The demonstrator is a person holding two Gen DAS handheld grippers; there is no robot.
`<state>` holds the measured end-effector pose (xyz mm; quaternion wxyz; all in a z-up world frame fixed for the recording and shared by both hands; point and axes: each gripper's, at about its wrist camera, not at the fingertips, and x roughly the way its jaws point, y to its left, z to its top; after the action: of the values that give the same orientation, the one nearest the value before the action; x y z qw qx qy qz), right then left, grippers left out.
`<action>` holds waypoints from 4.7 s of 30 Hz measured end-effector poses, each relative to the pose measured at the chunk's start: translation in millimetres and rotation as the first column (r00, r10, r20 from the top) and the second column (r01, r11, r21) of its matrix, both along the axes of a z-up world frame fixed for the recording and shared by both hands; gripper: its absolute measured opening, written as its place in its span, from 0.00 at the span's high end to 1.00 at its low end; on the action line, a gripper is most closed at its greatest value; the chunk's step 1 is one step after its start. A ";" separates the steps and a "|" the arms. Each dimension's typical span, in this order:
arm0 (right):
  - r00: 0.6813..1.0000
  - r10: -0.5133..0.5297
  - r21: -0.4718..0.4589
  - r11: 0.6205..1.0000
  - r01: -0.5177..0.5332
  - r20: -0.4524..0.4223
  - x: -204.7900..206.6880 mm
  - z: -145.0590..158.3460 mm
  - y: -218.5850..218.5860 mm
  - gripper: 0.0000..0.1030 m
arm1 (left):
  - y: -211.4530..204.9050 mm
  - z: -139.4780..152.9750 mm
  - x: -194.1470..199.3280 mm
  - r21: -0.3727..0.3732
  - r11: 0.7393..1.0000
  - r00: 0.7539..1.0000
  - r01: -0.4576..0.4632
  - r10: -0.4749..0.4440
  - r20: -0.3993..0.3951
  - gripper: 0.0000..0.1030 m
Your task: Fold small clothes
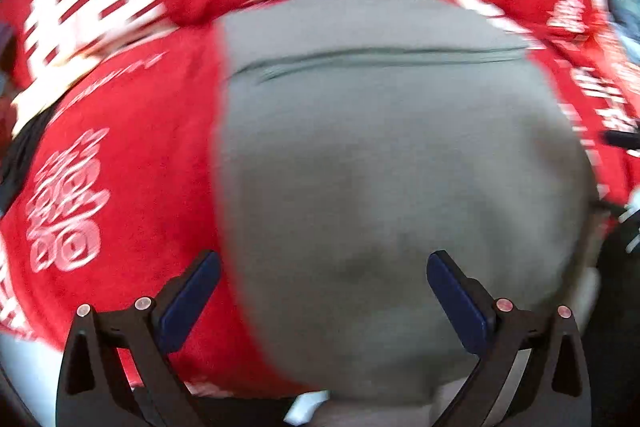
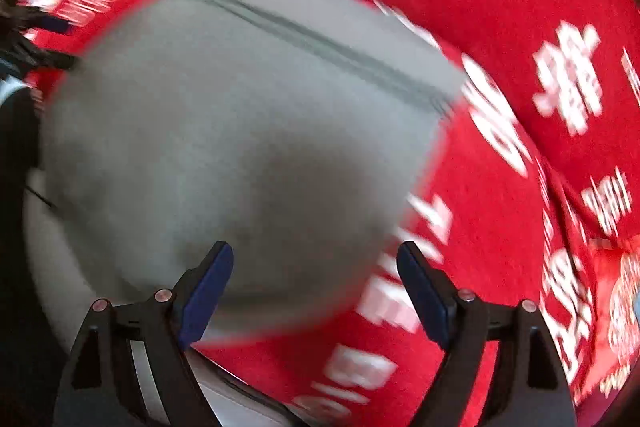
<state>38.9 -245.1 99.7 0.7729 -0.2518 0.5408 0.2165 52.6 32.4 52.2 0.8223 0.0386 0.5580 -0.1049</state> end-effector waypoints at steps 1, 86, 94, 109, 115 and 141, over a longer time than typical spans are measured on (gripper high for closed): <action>0.999 0.038 0.026 0.999 -0.038 0.017 -5.8 2.6 16.7 0.16 | -19.0 -1.2 -1.4 -0.011 0.999 0.999 0.037 -0.037 0.011 0.00; 0.958 -0.285 -0.028 0.958 0.284 -0.032 -50.8 -34.7 -13.5 0.03 | 57.4 -15.6 -104.4 0.072 0.920 0.922 -0.384 0.387 -0.023 0.10; 0.965 -0.255 0.069 0.966 0.251 0.058 -3.1 3.9 17.8 0.03 | 3.8 12.5 -40.6 0.149 0.949 0.939 -0.279 0.236 0.252 0.10; 0.938 -0.335 0.089 0.935 0.342 -0.087 78.4 -54.3 57.5 0.01 | -55.5 -34.4 35.9 0.143 0.969 0.961 -0.203 0.169 0.218 0.09; 0.944 -0.328 0.133 0.935 0.328 -0.023 52.3 -51.0 51.3 0.01 | -37.5 -42.2 31.8 0.037 0.965 0.954 -0.261 0.252 0.164 0.03; 0.966 -0.258 0.063 0.964 0.258 -0.019 -31.0 -44.7 31.5 0.01 | -34.6 -50.6 -48.0 0.013 0.973 0.971 -0.232 0.231 0.065 0.01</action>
<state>7.9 -213.5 55.0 0.7993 -0.1528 0.5657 0.1330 4.6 -2.2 1.5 0.8457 -0.0149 0.5335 -0.0013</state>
